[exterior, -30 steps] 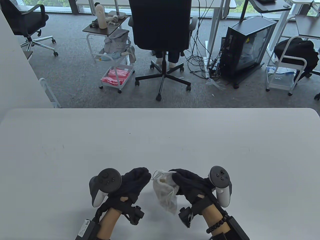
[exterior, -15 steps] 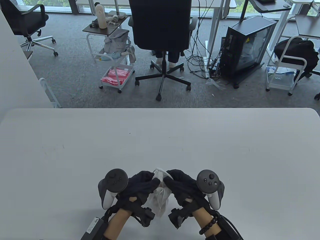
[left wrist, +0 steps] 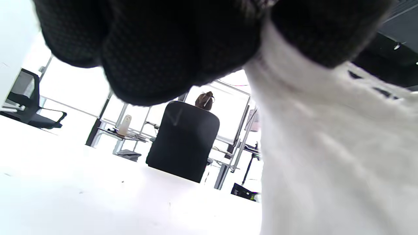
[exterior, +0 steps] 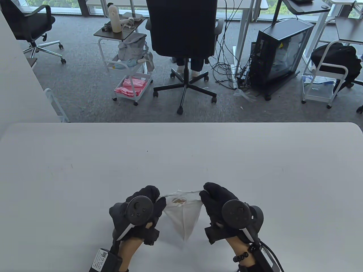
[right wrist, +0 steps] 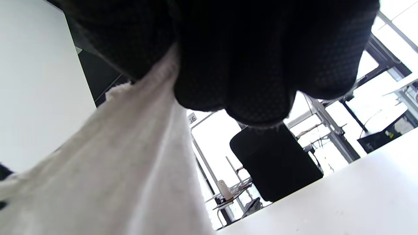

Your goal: Empty bag and arrange number blocks in order

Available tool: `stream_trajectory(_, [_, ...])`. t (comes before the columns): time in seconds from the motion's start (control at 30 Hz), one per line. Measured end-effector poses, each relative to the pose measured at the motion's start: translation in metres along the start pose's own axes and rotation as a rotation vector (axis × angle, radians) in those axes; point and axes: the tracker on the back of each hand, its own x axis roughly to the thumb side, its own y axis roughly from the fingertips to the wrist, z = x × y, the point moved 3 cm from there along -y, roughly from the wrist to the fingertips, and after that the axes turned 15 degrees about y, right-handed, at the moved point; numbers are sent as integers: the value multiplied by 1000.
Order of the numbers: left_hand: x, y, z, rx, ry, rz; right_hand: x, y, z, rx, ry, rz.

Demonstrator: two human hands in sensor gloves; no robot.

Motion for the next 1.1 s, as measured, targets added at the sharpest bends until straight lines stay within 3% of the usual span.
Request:
stream_trajectory(0.1, [6,3,4,-12,-42,20,0,0,1,-33,71,-2])
stream_trajectory(0.13, [8,2,10,-73,-52,12,2,-1,-3,-2,90,20])
stream_trajectory(0.17, [9,1,15,-125,-15,58,5,-1,-8,10,90,49])
stream_trajectory(0.23, [5,1,21,-128,114,15,5,-3,-16,76,80,66])
stream_trajectory(0.37, [-1,1,28,-114,302,21,-1,-5,-36,266,-111,-3])
stream_trajectory(0.43, [-6,1,29,-134,423,-5,0,-6,-38,288,-90,9])
stream_trajectory(0.57, [-9,0,27,-162,489,-21,-2,-6,-34,266,-78,-19])
stream_trajectory(0.7, [-11,-2,22,-215,328,-48,-12,-8,-23,159,-66,-69])
stream_trajectory(0.77, [-7,-5,27,-304,93,-77,-10,-9,-14,81,-42,-33])
stream_trajectory(0.83, [-3,-1,36,-482,4,-177,-5,-7,-8,9,35,-6])
stream_trajectory(0.87, [0,0,37,-488,-5,-175,-5,-7,-6,-11,59,1])
stream_trajectory(1.0, [2,-1,39,-539,95,-125,-9,-7,-5,-43,-36,22])
stream_trajectory(1.07, [-7,-4,37,-500,228,-98,-18,-9,-12,38,-157,-50])
stream_trajectory(1.1, [-15,-7,36,-456,377,-125,-25,-11,-22,127,-287,-79])
